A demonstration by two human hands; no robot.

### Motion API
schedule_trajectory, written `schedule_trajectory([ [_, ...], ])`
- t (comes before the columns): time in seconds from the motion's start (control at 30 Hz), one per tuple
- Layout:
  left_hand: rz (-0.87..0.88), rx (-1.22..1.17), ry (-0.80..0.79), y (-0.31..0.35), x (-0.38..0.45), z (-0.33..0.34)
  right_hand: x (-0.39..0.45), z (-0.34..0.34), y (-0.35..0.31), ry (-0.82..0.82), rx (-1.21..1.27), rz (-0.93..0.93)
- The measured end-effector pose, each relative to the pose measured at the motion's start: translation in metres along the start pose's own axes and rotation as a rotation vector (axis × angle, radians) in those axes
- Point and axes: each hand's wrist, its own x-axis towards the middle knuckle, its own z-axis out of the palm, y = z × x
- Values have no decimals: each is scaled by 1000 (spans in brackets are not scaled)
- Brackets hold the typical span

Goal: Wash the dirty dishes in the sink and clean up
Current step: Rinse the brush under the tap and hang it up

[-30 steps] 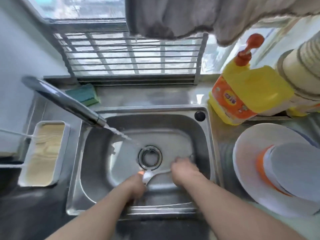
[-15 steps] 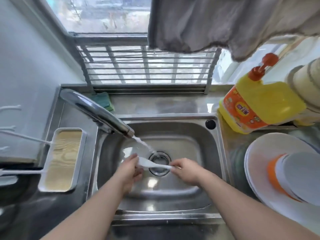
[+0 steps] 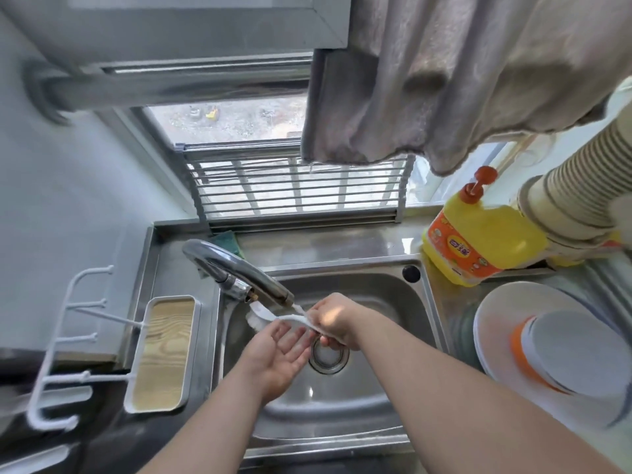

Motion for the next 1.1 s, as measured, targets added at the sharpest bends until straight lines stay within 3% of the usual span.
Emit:
schedule_trajectory([
  [0.13, -23, -61, -18, 4, 3, 12, 13, 13, -14, 1, -60, 45],
  [0.3, -46, -97, 43, 5, 8, 18, 16, 24, -12, -196, -110, 213],
  [0.57, -27, 67, -6, -24, 4, 42, -38, -20, 42, -24, 49, 169],
  [0.87, -68, -131, -41, -27, -10, 38, -91, -39, 119, 102, 180, 118],
  [1.1, -86, -180, -160, -10, -23, 35, -116, -33, 138, 152, 210, 70],
])
